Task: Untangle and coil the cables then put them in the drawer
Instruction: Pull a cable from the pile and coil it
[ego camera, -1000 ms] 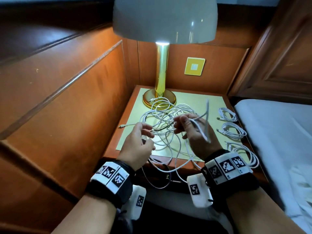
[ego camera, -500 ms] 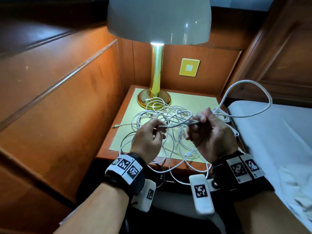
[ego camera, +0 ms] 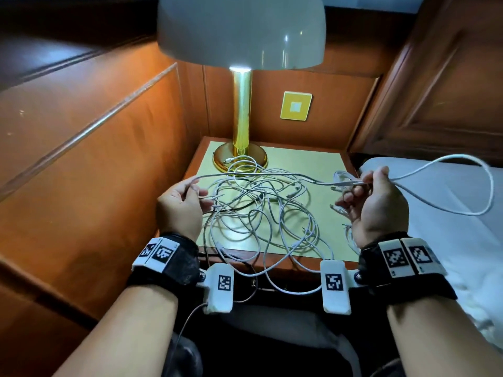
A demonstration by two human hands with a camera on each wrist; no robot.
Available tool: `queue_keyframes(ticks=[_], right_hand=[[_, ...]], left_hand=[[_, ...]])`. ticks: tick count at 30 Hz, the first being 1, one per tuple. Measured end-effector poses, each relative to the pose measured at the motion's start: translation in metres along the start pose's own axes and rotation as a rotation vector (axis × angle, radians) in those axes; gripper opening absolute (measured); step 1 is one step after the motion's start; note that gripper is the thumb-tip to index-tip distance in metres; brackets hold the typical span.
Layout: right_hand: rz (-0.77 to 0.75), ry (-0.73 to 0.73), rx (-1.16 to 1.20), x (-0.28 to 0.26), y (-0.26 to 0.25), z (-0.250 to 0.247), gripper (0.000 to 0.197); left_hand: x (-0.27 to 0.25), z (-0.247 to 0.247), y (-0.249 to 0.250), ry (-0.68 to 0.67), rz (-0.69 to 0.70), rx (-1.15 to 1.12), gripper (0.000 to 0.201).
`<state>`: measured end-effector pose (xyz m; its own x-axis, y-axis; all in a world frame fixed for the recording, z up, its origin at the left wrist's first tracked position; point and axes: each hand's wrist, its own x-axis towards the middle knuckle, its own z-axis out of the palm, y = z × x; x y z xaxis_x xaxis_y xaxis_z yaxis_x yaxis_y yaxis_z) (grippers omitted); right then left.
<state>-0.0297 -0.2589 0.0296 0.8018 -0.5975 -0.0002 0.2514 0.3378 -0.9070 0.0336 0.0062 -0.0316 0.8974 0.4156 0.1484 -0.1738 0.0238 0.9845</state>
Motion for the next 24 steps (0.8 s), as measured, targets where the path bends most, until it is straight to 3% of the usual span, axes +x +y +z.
queue_keyframes(ticks=[4,9,12,16,18,21,24], right_hand=[[0.054,-0.045,0.009,-0.001,0.003,0.001,0.038],[0.224,-0.283,0.285,-0.014,-0.007,0.01,0.038],[0.3,-0.399,0.348,-0.023,-0.008,0.016,0.04],[0.472,-0.514,0.279,-0.035,0.0,0.024,0.042],[0.564,-0.602,0.224,-0.04,0.002,0.027,0.042],[0.658,-0.683,0.191,-0.043,0.001,0.025,0.047],[0.654,-0.699,0.187,-0.039,-0.004,0.021,0.044]], left_hand=[[-0.003,0.001,0.004,0.018,0.082,0.055,0.023],[-0.013,0.003,0.008,-0.12,0.258,0.288,0.034],[-0.032,0.011,0.013,-0.314,0.375,0.439,0.062],[-0.051,0.028,0.012,-0.511,0.441,0.327,0.095],[-0.056,0.033,0.013,-0.601,0.416,0.251,0.088],[-0.061,0.038,0.014,-0.765,0.255,0.12,0.033],[-0.058,0.038,0.016,-0.709,0.269,0.196,0.026]])
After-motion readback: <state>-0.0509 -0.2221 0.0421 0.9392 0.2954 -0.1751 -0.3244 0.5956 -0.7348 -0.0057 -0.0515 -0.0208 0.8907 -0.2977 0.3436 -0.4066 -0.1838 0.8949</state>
